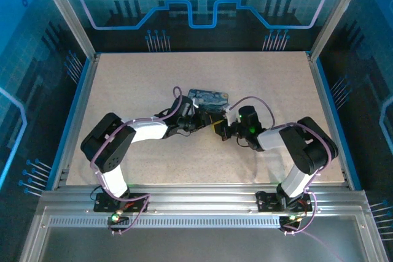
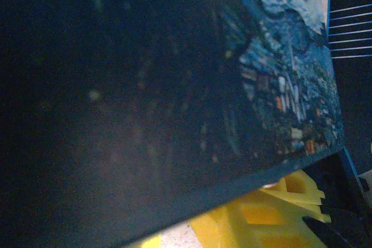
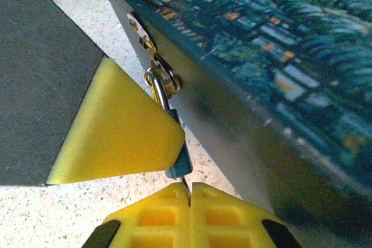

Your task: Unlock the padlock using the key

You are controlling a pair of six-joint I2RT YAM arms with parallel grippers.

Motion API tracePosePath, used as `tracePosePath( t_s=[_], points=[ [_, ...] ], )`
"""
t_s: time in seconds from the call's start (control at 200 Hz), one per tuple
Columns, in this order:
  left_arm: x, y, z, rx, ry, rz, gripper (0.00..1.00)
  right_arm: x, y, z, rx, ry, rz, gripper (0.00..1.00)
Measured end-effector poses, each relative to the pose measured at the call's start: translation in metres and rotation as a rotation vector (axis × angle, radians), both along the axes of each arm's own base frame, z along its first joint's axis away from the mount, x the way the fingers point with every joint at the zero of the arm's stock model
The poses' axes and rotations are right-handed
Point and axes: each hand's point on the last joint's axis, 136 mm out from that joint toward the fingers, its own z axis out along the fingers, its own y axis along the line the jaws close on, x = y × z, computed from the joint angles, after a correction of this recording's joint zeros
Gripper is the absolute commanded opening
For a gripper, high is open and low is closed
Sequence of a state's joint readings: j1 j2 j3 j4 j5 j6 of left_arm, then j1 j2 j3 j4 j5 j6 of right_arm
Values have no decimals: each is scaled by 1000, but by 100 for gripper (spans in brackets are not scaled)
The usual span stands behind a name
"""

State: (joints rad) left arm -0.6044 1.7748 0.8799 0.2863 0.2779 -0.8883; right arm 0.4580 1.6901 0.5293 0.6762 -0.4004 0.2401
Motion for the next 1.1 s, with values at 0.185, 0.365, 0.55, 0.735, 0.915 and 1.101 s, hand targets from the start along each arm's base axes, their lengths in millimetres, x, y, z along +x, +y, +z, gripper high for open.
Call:
tracePosePath(
  t_s=[0.185, 0.365, 0.55, 0.735, 0.915, 1.101],
  points=[
    [-4, -1, -10, 17, 20, -13, 44, 0, -2, -10, -13, 17, -19, 0],
    [-7, 1, -10, 34, 12, -30, 56, 3, -5, -17, -32, 26, -48, 0],
    [-10, 12, 4, 23, -9, -11, 63, 3, -5, -20, -33, 39, -53, 0],
    [-12, 27, 8, -18, -23, 39, 63, 0, -5, -21, -25, 84, -62, 0],
    [-15, 31, 1, -54, -1, 74, 61, -3, -1, -15, 0, 157, -74, 0],
    [-10, 27, -2, -102, -1, 103, 59, -9, 0, -17, 22, 237, -100, 0]
  ],
)
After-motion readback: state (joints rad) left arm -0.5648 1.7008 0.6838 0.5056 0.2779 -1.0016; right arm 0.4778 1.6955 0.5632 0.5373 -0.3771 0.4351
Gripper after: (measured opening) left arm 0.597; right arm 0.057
